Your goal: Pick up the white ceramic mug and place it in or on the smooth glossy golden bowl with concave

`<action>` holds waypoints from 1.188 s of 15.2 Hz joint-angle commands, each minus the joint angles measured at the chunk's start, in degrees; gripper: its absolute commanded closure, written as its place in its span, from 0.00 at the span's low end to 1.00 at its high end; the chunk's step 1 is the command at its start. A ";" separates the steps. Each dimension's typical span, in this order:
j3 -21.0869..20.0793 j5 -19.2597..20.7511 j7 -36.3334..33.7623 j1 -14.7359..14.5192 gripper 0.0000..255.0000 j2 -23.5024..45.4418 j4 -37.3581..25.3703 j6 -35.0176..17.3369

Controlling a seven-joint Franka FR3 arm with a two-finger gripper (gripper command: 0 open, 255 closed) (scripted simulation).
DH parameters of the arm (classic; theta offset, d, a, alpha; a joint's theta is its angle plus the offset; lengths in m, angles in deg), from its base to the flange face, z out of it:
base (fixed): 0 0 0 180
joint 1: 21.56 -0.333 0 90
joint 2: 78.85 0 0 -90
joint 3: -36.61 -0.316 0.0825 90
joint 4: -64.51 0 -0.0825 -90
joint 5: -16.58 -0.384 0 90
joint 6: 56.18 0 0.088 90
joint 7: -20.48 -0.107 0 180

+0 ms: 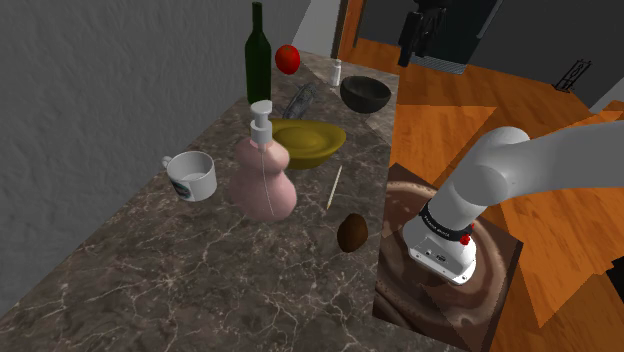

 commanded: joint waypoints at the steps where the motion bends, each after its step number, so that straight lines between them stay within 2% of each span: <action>1: 0.00 0.00 0.00 0.00 0.00 0.00 0.00 0.00; 10: -9.28 -7.59 -11.45 -2.52 0.00 7.29 3.45 -11.09; 18: -17.45 -11.62 -21.10 -4.01 0.00 18.68 1.46 -21.49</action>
